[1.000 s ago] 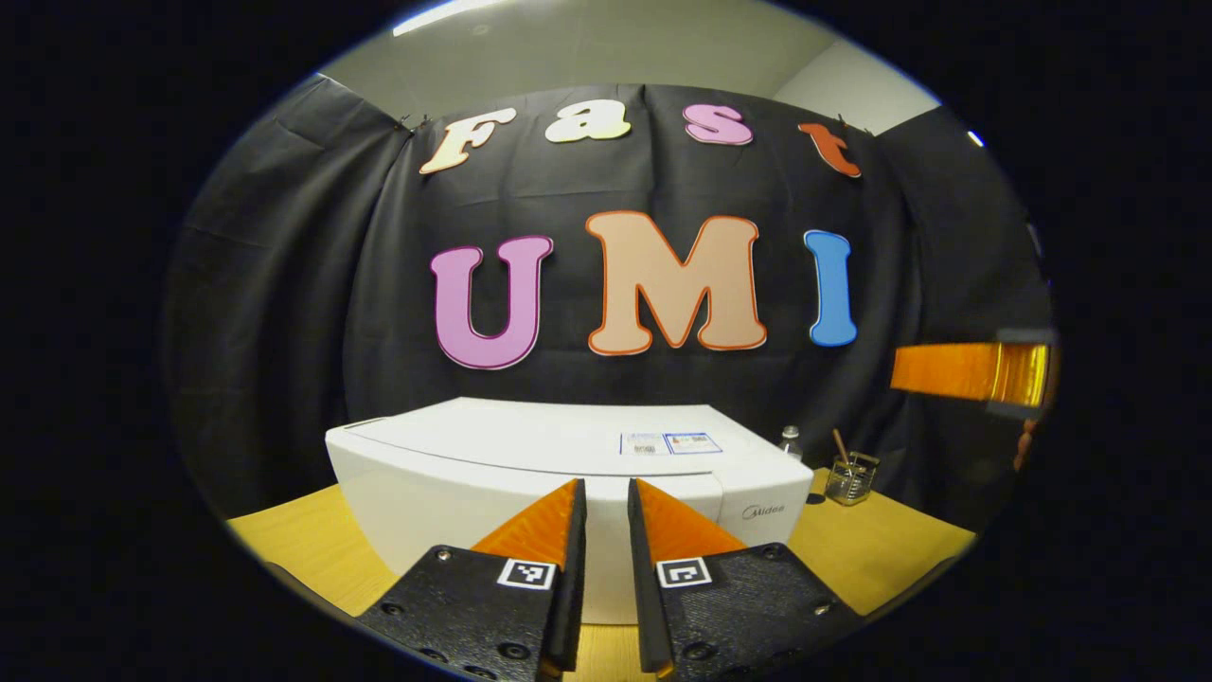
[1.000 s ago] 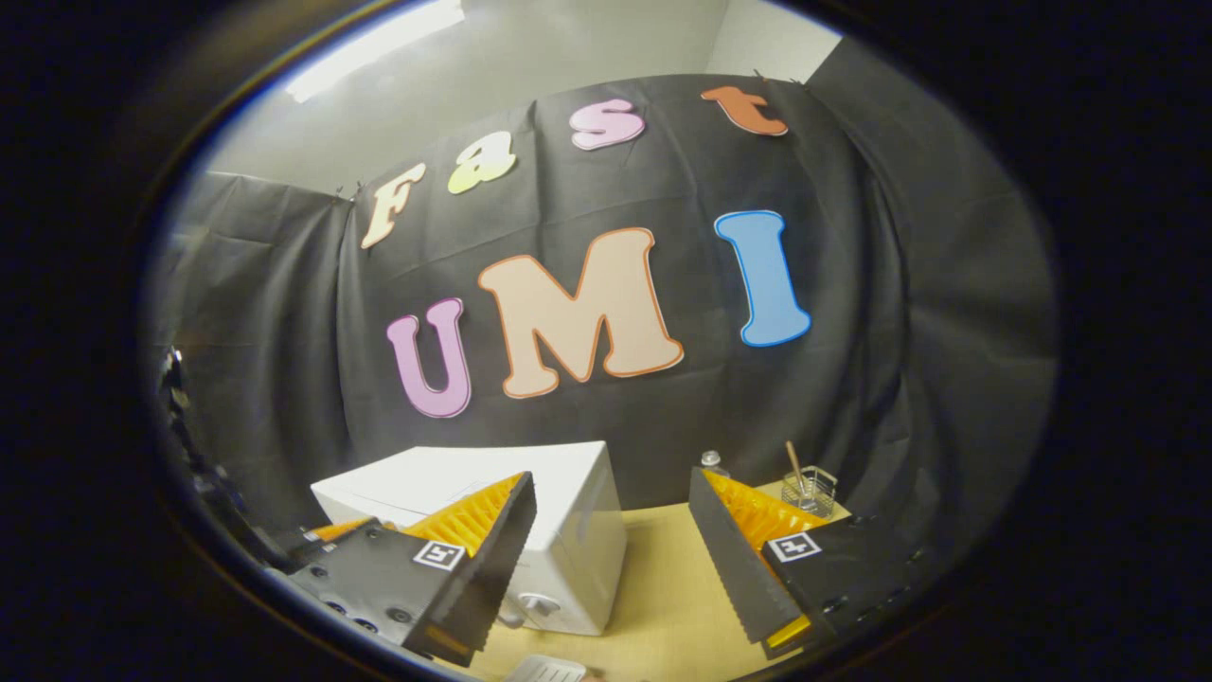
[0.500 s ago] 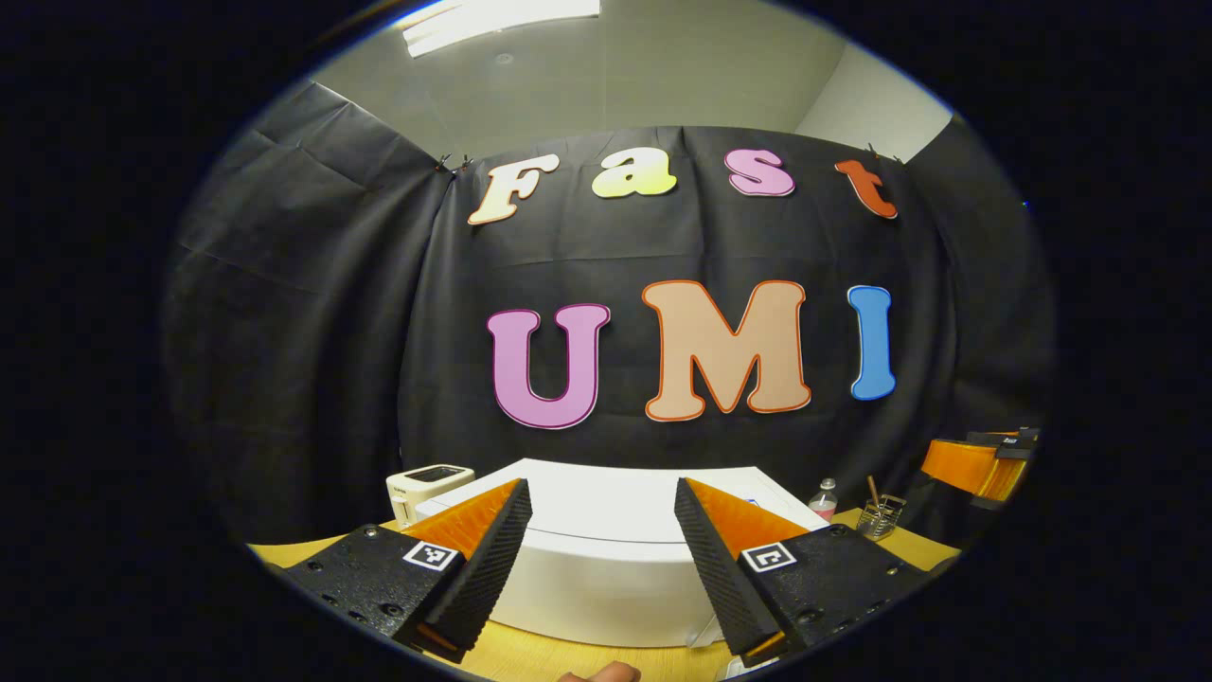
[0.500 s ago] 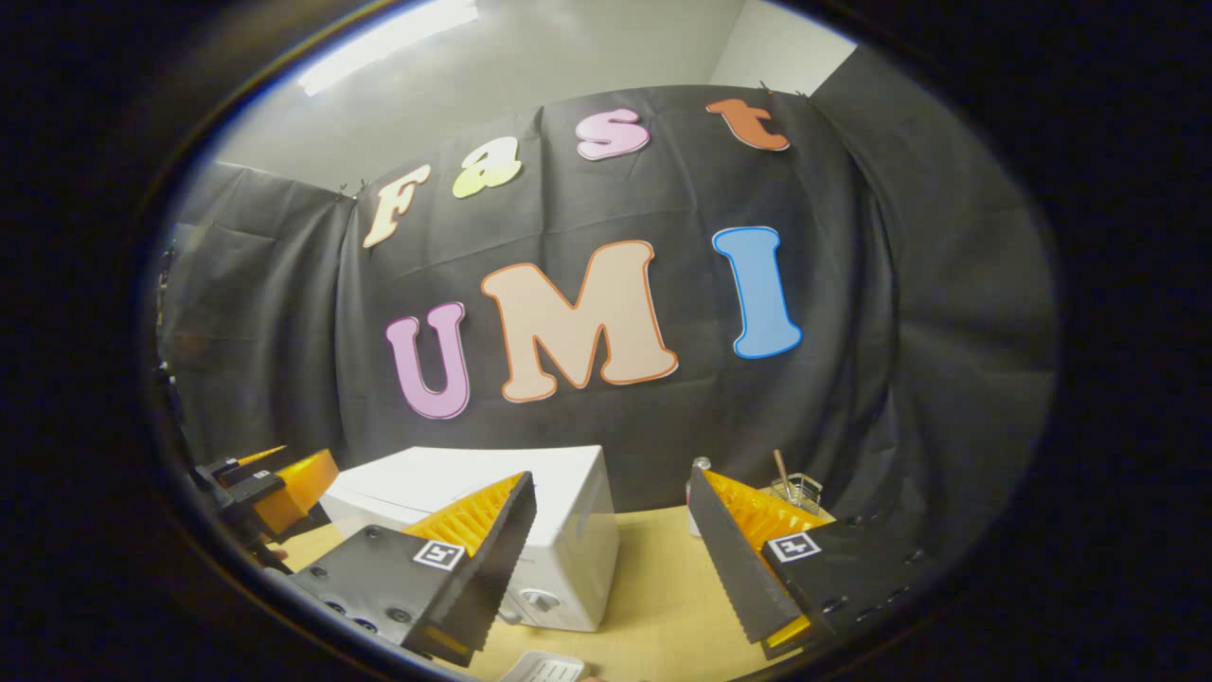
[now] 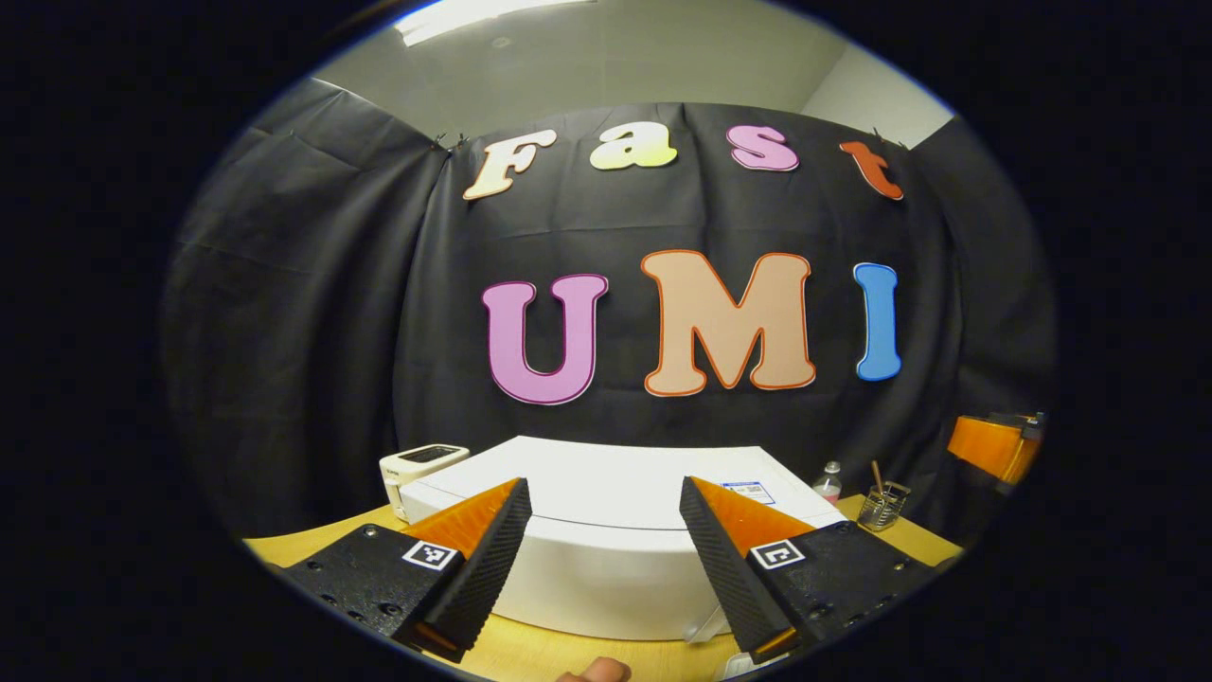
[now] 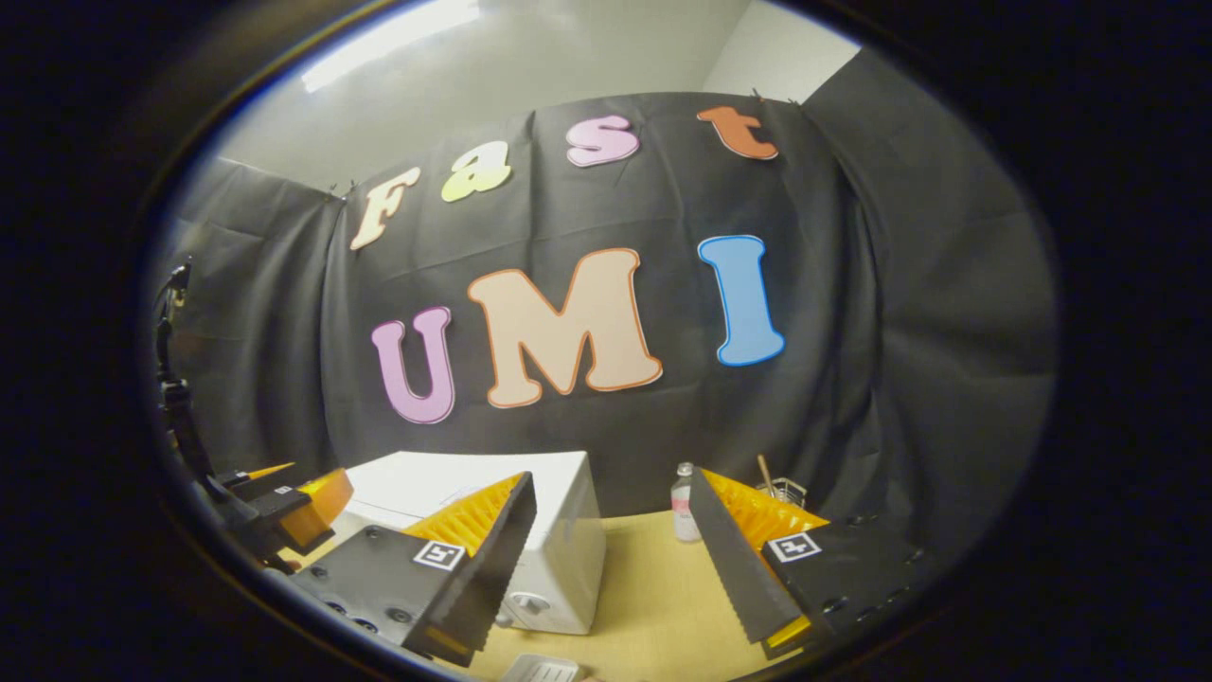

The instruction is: Open the microwave oven with the left hand, put the food in, and close the microwave oven.

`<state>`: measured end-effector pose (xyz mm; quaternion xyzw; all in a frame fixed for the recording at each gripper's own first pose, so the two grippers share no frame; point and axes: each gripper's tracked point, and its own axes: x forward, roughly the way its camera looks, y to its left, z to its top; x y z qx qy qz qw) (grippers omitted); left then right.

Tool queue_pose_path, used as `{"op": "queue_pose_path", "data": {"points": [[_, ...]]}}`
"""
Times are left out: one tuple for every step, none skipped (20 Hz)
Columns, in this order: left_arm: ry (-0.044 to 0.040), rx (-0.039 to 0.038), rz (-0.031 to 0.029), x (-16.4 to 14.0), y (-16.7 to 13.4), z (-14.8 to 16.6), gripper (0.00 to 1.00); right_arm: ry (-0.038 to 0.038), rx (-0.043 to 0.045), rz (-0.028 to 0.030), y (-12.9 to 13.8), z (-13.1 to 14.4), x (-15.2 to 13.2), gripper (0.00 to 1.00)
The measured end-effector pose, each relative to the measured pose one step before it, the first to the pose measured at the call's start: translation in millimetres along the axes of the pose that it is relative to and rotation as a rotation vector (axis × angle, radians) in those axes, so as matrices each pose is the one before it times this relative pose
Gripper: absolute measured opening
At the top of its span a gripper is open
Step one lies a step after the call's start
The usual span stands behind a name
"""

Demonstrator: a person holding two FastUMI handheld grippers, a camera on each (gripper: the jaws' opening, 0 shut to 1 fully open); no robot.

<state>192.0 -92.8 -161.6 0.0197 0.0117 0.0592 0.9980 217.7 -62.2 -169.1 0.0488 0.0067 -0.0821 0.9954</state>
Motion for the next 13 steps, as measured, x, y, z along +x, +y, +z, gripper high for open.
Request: {"op": "queue_pose_path", "data": {"points": [[-0.00012, 0.00033, -0.00188, -1.2, 0.27, 0.37, 0.96, 0.01306, -0.00181, -0.00337, -1.16, -3.28, 1.74, 0.91], [-0.00222, 0.00038, 0.00024, 0.5, 0.32, 0.69, 0.96, 0.00887, 0.00198, -0.00496, -1.05, -3.04, 2.73, 0.92], [-0.00349, 0.0032, 0.00562, -0.23, 1.99, 0.57, 0.96, 0.00593, 0.00118, -0.00357, -0.53, -1.79, 3.25, 0.91], [-0.00319, 0.00517, 0.01107, -0.43, 4.09, 1.72, 0.96, 0.00545, -0.00246, -0.00185, 0.49, -1.52, 1.47, 0.91], [-0.00328, 0.00498, 0.01065, -0.5, 2.79, 1.04, 0.94, 0.0045, -0.00754, -0.0025, -0.74, -1.18, 1.13, 0.91], [-0.00525, -0.0018, 0.01229, 0.86, 2.74, 0.96, 0.96, 0.00065, -0.01052, -0.00585, -1.58, -1.11, 1.15, 0.91], [-0.00319, -0.00085, 0.00873, 0.37, 2.27, 0.33, 0.94, 0.00017, -0.01034, -0.00998, -3.44, 0.16, 1.18, 0.92], [-0.0006, 0.00273, 0.00178, -0.21, -0.03, -0.53, 0.96, 0.00326, -0.00507, -0.01246, -4.0, -1.09, 1.35, 0.91], [0.00236, 0.00251, -0.00171, -0.06, 0.37, -0.34, 0.96, 0.00535, 0.00292, -0.01123, -3.56, -0.77, 0.66, 0.91], [0.00292, -0.0013, -0.00139, 0.44, 0.46, -1.03, 0.96, 0.00356, 0.00699, -0.0066, -2.58, -0.94, 0.35, 0.91], [0.00287, -0.00034, -0.00277, 0.57, -0.24, -0.22, 0.96, 0.00216, 0.0063, -0.00244, -1.39, 0.34, -0.42, 0.92], [0.00448, 0.00103, -0.00344, 0.27, -0.35, -1.02, 0.96, -0.0011, 0.00714, -0.00249, -2.0, 0.52, -0.23, 0.92], [0.00395, 0.00205, -0.00407, -0.03, -0.13, -1.07, 0.96, -0.00369, 0.00631, -0.00423, -2.09, 1.66, -0.25, 0.92]]}}
